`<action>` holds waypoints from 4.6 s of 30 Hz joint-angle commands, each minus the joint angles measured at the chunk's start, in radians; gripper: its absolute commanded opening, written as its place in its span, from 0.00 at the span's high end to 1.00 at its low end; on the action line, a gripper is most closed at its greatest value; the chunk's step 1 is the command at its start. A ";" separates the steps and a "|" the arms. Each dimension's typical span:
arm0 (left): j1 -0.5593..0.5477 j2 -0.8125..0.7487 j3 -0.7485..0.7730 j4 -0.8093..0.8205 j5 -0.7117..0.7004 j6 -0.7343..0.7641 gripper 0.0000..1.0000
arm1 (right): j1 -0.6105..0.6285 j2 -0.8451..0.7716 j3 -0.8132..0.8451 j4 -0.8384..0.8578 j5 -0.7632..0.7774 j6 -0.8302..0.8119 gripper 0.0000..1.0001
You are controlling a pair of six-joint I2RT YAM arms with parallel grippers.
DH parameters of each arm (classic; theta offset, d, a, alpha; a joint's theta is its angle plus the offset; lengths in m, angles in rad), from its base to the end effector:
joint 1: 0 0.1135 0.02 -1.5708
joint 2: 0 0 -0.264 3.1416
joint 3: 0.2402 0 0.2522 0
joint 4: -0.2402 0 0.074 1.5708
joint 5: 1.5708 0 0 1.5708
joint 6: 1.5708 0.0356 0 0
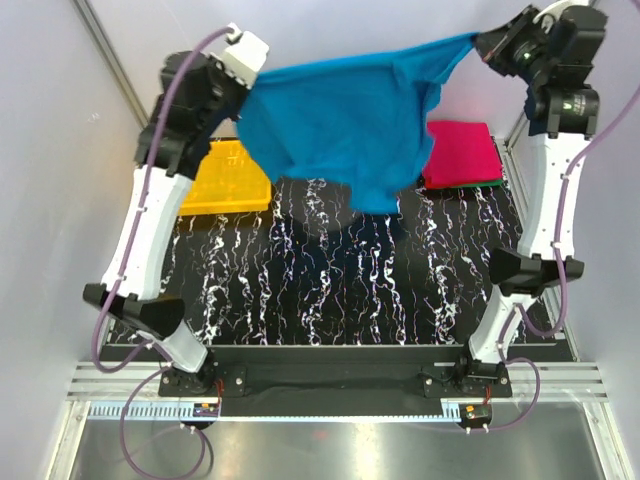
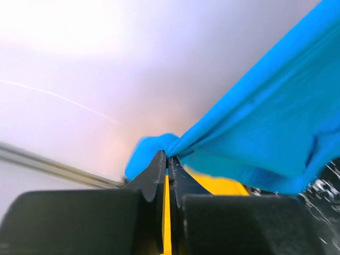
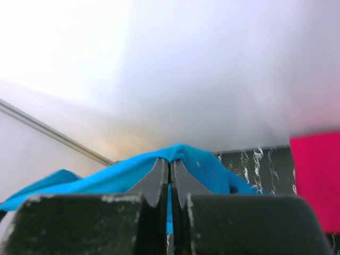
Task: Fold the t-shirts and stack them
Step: Flatten the tshirt out
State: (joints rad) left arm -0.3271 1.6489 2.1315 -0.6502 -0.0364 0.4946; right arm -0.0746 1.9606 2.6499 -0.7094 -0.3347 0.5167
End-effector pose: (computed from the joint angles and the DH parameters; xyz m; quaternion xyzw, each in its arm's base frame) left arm 0.3203 -0.1073 0.5252 0.2942 0.7048 0.0678 0.6419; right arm 0.3786 -0.0166 0.5576 0.0936 0.7076 0.2674 0.6473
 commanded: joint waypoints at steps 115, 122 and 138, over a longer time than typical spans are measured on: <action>-0.049 -0.597 -0.476 -0.384 -0.304 0.179 1.00 | -0.016 -0.895 -0.949 -0.150 0.255 -0.029 1.00; 0.049 -0.185 0.000 -0.281 -0.292 0.125 1.00 | -0.016 -0.476 -0.492 0.040 0.174 -0.011 1.00; 0.079 -0.230 -0.043 0.044 -0.261 0.154 1.00 | -0.027 -0.447 -0.319 0.238 0.272 -0.035 1.00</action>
State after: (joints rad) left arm -0.2607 1.4780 2.1834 -0.7017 -0.3042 0.6220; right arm -0.0864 1.6154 2.4245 -0.5606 -0.1387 0.5259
